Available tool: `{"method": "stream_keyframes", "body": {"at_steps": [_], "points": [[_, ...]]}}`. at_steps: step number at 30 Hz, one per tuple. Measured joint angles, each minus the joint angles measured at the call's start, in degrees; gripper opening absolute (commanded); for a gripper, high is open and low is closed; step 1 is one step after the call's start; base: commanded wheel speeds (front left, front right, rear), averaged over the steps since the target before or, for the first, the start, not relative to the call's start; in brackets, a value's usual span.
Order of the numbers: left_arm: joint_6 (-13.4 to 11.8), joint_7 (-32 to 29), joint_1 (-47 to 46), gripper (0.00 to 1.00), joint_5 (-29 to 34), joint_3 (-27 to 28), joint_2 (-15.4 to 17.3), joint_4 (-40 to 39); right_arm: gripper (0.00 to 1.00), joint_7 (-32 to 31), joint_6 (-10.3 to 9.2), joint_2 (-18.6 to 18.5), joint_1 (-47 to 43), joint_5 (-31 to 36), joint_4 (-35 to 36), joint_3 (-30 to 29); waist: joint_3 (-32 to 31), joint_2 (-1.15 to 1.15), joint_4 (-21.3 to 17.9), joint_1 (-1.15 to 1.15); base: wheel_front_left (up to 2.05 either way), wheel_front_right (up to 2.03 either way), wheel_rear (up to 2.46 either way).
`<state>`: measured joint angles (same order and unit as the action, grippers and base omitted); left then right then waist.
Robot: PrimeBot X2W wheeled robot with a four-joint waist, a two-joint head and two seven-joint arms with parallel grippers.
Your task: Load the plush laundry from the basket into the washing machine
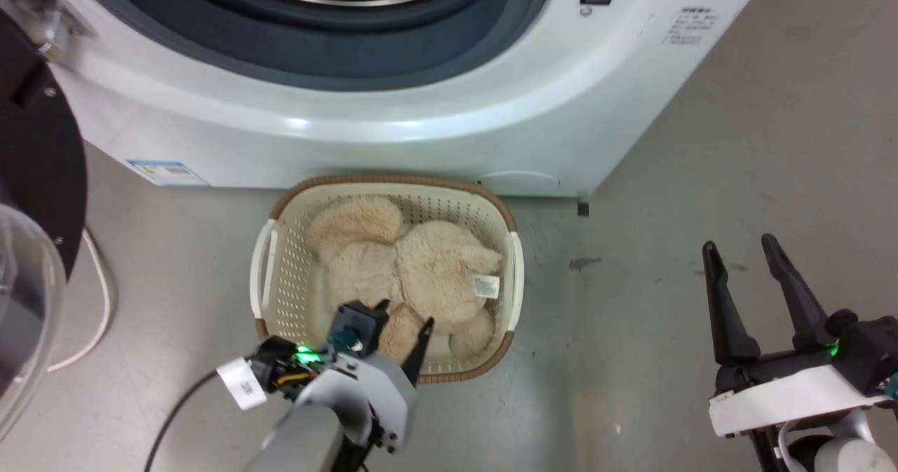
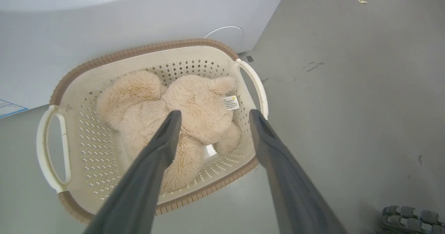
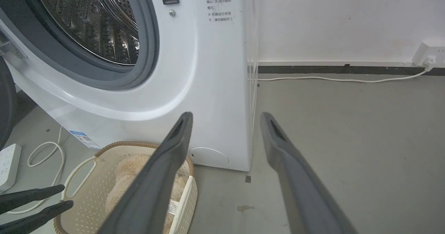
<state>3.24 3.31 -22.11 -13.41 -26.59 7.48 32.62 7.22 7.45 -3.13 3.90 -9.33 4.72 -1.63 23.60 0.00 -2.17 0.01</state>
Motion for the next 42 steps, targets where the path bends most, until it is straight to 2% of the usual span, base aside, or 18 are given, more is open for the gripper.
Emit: {"method": "stream_keyframes", "body": {"at_steps": [10, 26, 42], "points": [[-0.1, 1.3, -6.8, 1.00, -5.1, -1.2, 2.3, 9.0, 1.00, 1.0, -0.01, 0.0, 0.6, -2.1, 1.0, 0.4, 4.8, 0.00, -0.9, 0.00, 0.00, 0.00, 0.00], [0.0, 1.9, -16.4, 1.00, -11.2, -6.2, 3.9, 19.0, 1.00, 3.1, -0.01, 0.0, 2.2, -4.8, 2.6, 1.4, 13.3, 0.00, -1.8, 0.00, 0.00, 0.00, 0.00], [-0.8, 3.1, -29.7, 1.00, -13.0, -14.6, 9.4, 28.5, 1.00, 5.0, -0.01, 0.0, 4.6, -9.9, 3.7, 2.4, 22.8, 0.00, -4.2, 0.00, 0.00, 0.00, 0.00]]}}
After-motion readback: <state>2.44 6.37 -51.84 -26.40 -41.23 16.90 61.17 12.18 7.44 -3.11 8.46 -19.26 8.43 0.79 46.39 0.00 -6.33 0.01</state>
